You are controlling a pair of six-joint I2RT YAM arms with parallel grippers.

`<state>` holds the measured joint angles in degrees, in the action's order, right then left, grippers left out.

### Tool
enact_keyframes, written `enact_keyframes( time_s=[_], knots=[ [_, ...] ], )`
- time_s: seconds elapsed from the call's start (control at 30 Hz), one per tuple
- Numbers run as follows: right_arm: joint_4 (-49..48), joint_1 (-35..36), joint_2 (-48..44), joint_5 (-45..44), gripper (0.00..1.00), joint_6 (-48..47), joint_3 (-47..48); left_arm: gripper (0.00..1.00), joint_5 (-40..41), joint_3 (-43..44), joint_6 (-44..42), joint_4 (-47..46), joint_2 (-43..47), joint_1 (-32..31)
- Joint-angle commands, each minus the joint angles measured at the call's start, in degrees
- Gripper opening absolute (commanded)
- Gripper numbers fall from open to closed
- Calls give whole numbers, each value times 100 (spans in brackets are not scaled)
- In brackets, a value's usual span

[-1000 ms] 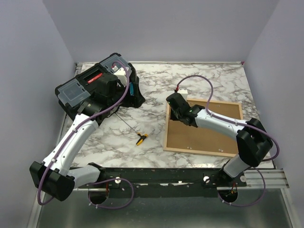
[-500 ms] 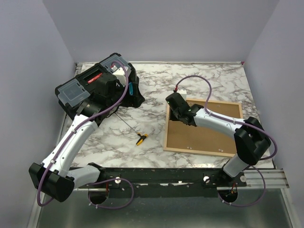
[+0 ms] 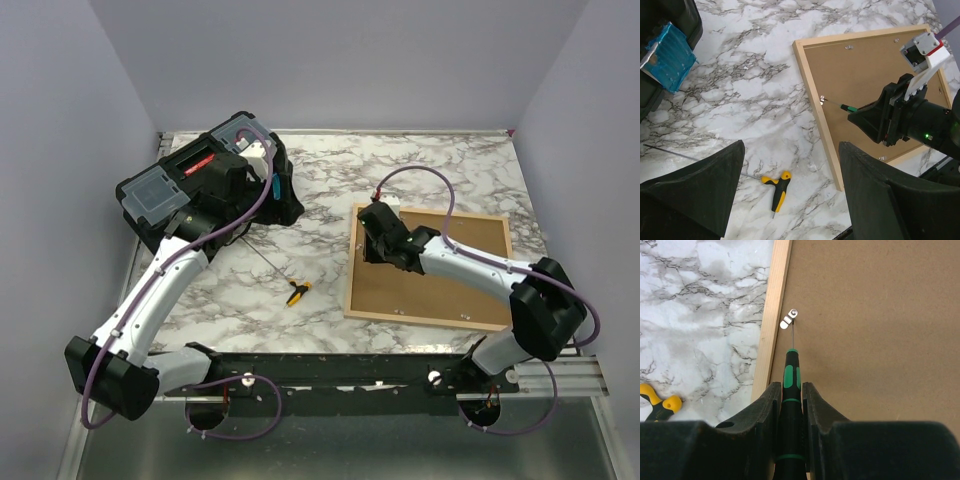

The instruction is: Take the photo out of the frame

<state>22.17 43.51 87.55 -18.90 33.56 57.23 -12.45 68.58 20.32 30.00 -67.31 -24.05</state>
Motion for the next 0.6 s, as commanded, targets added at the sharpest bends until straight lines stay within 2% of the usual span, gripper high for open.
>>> enact_keyframes(
  time_s=[0.0,0.33,0.57],
  knots=[
    [357,55,-203,238,1,-60,-176,77,23,130,-91,38,-71,32],
    [287,61,-489,-179,0,13,77,77,47,136,-107,56,-153,32],
    [218,43,3,-258,0,-131,527,77,58,138,-116,66,-177,32]
  ],
)
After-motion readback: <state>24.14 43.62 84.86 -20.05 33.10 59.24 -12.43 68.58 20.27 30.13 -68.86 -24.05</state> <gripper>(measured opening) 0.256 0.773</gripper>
